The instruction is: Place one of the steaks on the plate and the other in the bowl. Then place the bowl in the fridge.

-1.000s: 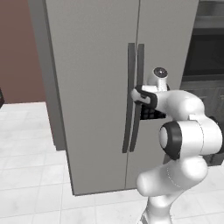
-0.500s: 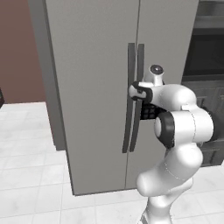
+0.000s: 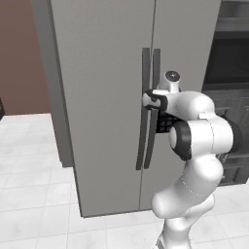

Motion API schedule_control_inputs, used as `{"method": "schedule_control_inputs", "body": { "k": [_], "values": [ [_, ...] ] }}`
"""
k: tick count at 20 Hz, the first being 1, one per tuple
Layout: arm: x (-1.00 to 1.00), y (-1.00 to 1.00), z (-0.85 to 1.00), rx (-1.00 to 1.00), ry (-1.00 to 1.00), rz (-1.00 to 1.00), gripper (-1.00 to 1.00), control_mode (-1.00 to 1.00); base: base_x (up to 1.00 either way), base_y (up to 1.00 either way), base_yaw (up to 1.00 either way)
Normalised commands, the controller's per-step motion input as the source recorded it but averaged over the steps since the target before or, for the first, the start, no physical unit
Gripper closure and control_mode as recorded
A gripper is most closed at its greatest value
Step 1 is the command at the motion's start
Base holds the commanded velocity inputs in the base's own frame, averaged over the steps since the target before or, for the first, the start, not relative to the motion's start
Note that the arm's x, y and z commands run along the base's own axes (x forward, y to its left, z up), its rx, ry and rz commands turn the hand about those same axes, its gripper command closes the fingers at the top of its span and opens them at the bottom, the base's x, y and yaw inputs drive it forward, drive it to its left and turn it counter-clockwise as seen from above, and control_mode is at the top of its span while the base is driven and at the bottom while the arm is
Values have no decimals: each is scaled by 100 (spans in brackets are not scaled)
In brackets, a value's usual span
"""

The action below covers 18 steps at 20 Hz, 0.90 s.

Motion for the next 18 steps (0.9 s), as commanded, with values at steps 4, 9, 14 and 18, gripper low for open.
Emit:
{"method": "schedule_control_inputs", "body": {
  "k": [4, 9, 14, 18],
  "values": [
    [32, 0, 0, 0, 0, 0, -100, -100, 0, 0, 0],
    [24, 0, -1, 0, -3, 0, -100, -100, 0, 0, 0],
    [12, 0, -4, 0, -11, 0, -100, -100, 0, 0, 0],
    [21, 0, 0, 0, -14, 0, -100, -100, 0, 0, 0]
  ]
}}
